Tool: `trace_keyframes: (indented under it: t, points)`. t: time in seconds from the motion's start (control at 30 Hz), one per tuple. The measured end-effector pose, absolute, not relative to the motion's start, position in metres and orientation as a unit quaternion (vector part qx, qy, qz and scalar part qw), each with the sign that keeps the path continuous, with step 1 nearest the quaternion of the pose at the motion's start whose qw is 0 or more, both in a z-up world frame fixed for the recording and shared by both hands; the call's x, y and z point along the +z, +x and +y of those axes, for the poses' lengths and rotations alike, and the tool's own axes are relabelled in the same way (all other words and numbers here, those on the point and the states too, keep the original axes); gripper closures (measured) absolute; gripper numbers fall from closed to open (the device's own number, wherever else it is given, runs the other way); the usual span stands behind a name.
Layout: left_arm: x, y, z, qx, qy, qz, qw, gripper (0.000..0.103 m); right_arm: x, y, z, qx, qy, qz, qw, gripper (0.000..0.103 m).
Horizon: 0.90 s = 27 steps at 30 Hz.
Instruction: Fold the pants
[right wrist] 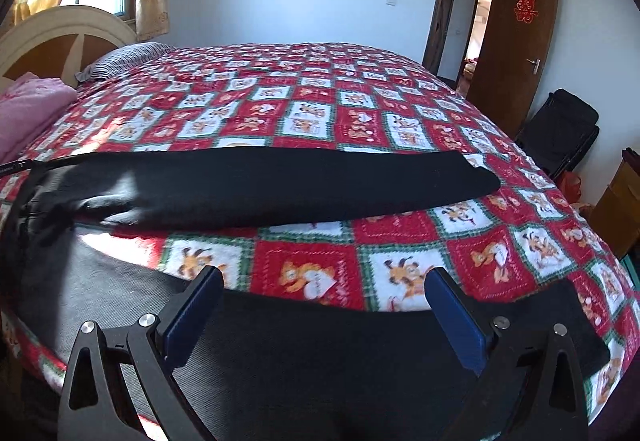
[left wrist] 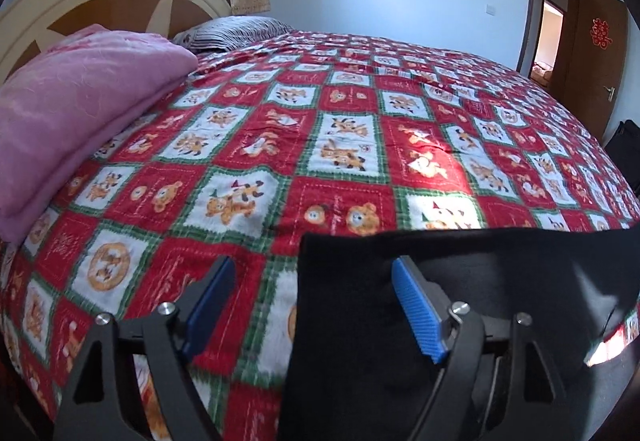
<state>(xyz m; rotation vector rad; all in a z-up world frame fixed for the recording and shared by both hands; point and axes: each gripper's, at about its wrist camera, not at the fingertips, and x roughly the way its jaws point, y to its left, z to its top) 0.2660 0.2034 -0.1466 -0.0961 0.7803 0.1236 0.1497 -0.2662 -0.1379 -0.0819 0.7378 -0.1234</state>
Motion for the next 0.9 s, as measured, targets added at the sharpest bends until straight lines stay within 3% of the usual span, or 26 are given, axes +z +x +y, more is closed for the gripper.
trace_keyframes:
  t: [0.13, 0.33, 0.43, 0.5, 0.57, 0.67, 0.9]
  points:
    - [-0.155, 0.282, 0.205, 0.041, -0.039, 0.393, 0.918, 0.035, -0.144, 0.17, -0.278, -0.06, -0.035, 0.376, 0.924, 0.017]
    - [-0.173, 0.295, 0.206, 0.022, -0.039, 0.41, 0.911, 0.045, -0.15, 0.196, -0.293, -0.068, -0.034, 0.39, 0.918, 0.02]
    - [-0.175, 0.3, 0.209, 0.011, -0.053, 0.412, 0.91, 0.049, -0.152, 0.211, -0.302, -0.066, -0.024, 0.406, 0.911, 0.037]
    - [-0.175, 0.302, 0.207, 0.004, -0.047, 0.411, 0.911, 0.056, -0.151, 0.221, -0.317, -0.062, -0.002, 0.417, 0.907, 0.044]
    - [-0.175, 0.303, 0.205, -0.009, -0.043, 0.413, 0.91, 0.07, -0.148, 0.23, -0.333, -0.076, 0.01, 0.417, 0.906, 0.045]
    - [-0.174, 0.304, 0.201, -0.029, -0.039, 0.41, 0.911, 0.086, -0.143, 0.245, -0.367, -0.104, 0.035, 0.418, 0.902, 0.056]
    - [-0.178, 0.308, 0.197, -0.039, -0.04, 0.416, 0.908, 0.087, -0.146, 0.294, -0.44, -0.147, 0.059, 0.438, 0.885, 0.056]
